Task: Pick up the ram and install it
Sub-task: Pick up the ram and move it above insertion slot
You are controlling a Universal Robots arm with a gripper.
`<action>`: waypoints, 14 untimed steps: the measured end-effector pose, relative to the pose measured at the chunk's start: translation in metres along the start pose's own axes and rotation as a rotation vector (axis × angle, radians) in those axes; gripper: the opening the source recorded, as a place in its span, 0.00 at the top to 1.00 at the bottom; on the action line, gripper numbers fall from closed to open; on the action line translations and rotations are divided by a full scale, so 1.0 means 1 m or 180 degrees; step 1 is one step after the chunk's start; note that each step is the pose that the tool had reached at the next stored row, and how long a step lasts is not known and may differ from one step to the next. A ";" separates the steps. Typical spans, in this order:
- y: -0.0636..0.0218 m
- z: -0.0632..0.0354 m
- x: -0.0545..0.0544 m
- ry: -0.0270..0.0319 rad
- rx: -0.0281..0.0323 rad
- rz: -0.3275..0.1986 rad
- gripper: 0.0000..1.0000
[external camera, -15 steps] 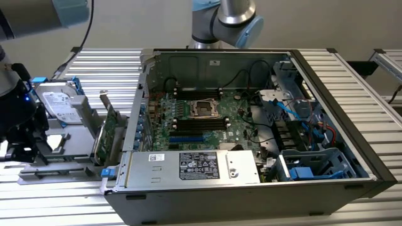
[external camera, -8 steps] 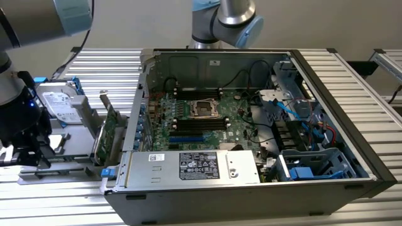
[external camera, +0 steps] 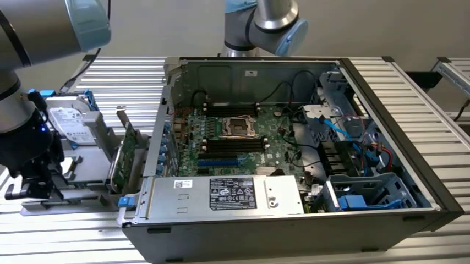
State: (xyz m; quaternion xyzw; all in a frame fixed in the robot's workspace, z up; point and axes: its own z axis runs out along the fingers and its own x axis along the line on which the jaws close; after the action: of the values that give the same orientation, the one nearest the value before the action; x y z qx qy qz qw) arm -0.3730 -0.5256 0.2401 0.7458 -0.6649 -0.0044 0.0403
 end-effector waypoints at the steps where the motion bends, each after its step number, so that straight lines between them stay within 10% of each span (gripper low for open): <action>1: -0.0001 0.0017 0.000 0.0000 0.0000 -0.0001 0.64; 14: -0.0010 0.0253 -0.002 0.0000 0.0012 -0.0002 0.64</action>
State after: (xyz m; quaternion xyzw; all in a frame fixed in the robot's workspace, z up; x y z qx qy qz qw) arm -0.3737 -0.5252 0.2147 0.7461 -0.6646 -0.0033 0.0390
